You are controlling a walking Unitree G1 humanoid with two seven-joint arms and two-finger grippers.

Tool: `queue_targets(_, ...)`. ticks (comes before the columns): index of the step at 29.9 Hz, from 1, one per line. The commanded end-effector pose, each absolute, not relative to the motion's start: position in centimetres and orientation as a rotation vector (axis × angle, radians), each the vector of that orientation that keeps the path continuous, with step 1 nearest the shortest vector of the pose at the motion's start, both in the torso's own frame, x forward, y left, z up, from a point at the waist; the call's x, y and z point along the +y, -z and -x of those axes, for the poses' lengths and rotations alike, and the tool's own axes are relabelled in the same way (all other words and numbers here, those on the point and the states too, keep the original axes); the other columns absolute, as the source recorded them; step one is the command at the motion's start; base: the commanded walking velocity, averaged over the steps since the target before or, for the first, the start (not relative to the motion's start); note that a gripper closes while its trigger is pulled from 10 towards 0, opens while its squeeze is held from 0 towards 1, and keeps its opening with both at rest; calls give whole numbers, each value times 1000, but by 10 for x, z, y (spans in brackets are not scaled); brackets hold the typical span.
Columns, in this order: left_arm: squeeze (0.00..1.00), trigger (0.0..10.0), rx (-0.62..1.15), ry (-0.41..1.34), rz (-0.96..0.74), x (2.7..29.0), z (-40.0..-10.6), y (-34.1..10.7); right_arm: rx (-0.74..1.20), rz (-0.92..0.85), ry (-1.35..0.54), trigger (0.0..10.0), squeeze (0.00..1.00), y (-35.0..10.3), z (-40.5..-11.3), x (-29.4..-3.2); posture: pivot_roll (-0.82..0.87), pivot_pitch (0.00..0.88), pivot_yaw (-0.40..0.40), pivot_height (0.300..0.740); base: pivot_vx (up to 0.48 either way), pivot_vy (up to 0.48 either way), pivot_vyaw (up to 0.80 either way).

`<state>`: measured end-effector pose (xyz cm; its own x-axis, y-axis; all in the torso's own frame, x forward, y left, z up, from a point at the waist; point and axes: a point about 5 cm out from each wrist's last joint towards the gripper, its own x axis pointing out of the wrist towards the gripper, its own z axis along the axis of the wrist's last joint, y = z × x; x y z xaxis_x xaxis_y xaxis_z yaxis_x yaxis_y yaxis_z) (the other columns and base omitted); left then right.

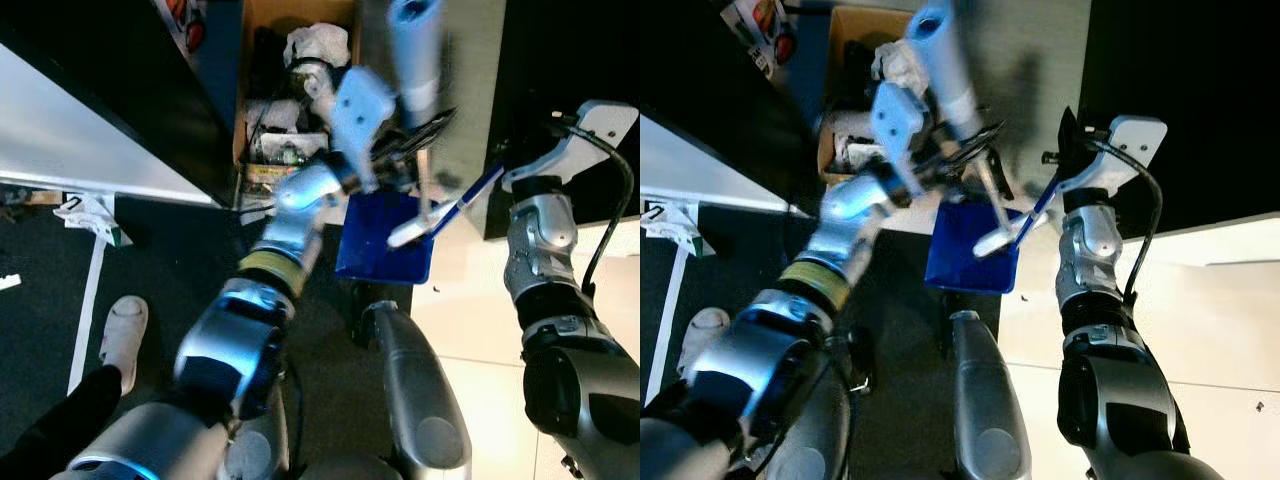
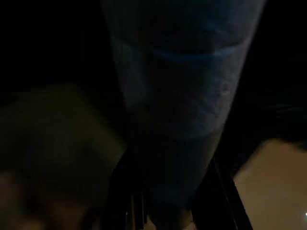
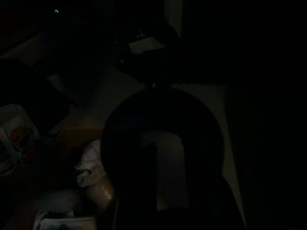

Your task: Sweep floor

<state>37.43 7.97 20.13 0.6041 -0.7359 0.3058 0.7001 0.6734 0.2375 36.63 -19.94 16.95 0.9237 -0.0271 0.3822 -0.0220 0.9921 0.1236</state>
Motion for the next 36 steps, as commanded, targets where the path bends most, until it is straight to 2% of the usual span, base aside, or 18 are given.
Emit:
queue_targets(1,0,10000,-411,833,-107,81,-374,-202,-223,-185,-8,10000,0,-129,-359,-191,-44,504,-2,731,0,0,0)
queue_targets(4,0,10000,-401,772,-159,114,-377,-211,-218,-187,5,10000,0,-126,-357,-193,-37,495,3,731,0,0,0)
queue_targets(8,0,10000,-439,734,-193,128,-377,-220,-217,-186,10,10000,0,-125,-357,-195,-31,494,4,731,0,0,0)
queue_targets(12,0,10000,-534,586,-210,151,-379,-233,-219,-181,9,10000,0,-124,-355,-196,-30,486,1,731,0,0,0)
queue_targets(16,0,10000,-564,536,-240,157,-379,-234,-221,-178,5,10000,0,-123,-355,-196,-33,486,0,731,0,0,0)
queue_targets(19,0,10000,-465,454,-270,167,-381,-217,-207,-183,-3,10000,0,-119,-353,-193,-39,473,5,731,0,0,0)
queue_targets(20,0,10000,-344,445,-247,169,-383,-202,-176,-183,-12,10000,0,-115,-353,-192,-31,440,11,731,0,0,0)
queue_targets(23,0,10000,-318,448,-242,169,-383,-198,-169,-182,-14,10000,0,-114,-352,-192,-31,440,11,731,0,0,0)
queue_targets(25,0,10000,-244,479,-250,173,-380,-186,-111,-206,-17,10000,0,-106,-352,-195,1,338,24,731,0,0,0)
queue_targets(26,0,10000,-222,481,-253,175,-379,-181,-86,-215,-16,10000,0,-102,-351,-197,1,338,24,731,0,0,0)
queue_targets(27,0,10000,-222,481,-253,175,-379,-181,-86,-215,-16,10000,0,-102,-351,-197,1,338,24,731,0,0,0)
queue_targets(28,0,10000,-214,480,-258,179,-377,-180,-29,-206,-25,10000,0,-91,-347,-198,31,277,33,731,0,0,0)
queue_targets(33,0,10000,-233,456,-266,187,-370,-179,103,-157,16,10000,0,-62,-331,-207,79,253,35,731,0,0,0)
queue_targets(34,0,10000,-235,425,-261,194,-359,-170,189,-196,124,10000,0,-40,-314,-223,109,226,51,731,0,0,0)
queue_targets(36,0,10000,-230,411,-256,196,-355,-166,203,-218,158,10000,0,-36,-310,-228,112,228,53,731,0,0,0)
